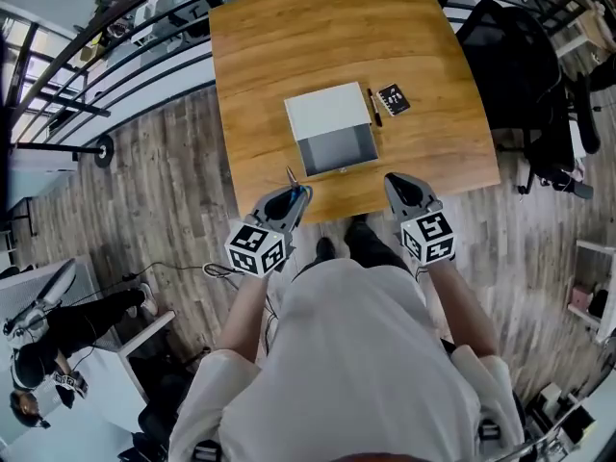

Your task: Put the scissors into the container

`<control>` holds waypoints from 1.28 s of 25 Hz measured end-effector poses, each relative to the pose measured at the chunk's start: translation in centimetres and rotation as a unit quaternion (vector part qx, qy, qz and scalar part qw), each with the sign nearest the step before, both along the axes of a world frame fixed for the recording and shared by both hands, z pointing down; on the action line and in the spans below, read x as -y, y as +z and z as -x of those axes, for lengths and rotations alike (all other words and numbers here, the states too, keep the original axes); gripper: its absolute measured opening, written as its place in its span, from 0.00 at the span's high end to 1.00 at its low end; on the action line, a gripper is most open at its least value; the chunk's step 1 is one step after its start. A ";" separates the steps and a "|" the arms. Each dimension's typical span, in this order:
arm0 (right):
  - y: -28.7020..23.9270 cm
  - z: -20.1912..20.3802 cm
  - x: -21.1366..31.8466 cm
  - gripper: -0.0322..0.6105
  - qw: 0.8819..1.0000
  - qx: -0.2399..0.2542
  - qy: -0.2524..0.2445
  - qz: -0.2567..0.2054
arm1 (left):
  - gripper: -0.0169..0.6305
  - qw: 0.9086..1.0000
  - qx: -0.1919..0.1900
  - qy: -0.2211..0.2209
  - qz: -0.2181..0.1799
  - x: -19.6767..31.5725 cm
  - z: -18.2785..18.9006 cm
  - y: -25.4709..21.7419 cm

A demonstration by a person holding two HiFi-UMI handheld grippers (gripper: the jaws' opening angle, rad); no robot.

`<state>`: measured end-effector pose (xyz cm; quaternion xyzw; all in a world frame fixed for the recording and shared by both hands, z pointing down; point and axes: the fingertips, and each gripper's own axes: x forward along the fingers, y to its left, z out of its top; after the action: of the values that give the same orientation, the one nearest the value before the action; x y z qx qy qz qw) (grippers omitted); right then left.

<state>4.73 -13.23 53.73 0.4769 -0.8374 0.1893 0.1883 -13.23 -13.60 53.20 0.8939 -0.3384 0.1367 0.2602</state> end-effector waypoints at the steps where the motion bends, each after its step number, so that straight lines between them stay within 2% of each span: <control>1: 0.2 -0.1 0.6 0.93 1.000 0.002 -0.008 0.003 | 0.91 1.000 0.008 -0.002 0.002 0.5 -0.4 0.3; 10: 2.9 -2.2 5.9 0.93 0.998 0.023 -0.055 0.031 | 0.91 0.997 0.071 -0.015 0.022 5.4 -3.9 3.2; 17: 6.0 -3.9 8.2 0.93 0.995 0.031 -0.075 0.051 | 0.91 0.990 0.139 -0.008 0.029 8.0 -5.8 6.0; 23: 7.9 -5.0 9.5 0.93 0.995 0.038 -0.067 0.070 | 0.91 0.975 0.215 0.037 0.029 9.5 -7.2 9.2; 28: 9.1 -4.8 10.5 0.93 0.994 0.045 -0.058 0.086 | 0.91 0.968 0.235 0.068 0.048 10.7 -7.8 12.0; 32: 10.4 -4.4 10.7 0.93 0.993 0.041 -0.052 0.101 | 0.91 0.958 0.259 0.107 0.055 11.0 -8.4 14.5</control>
<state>9.12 -23.93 64.10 0.4031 -0.8446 0.2822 0.2111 -4.88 -24.64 67.70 0.8429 -0.2890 0.4093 0.1962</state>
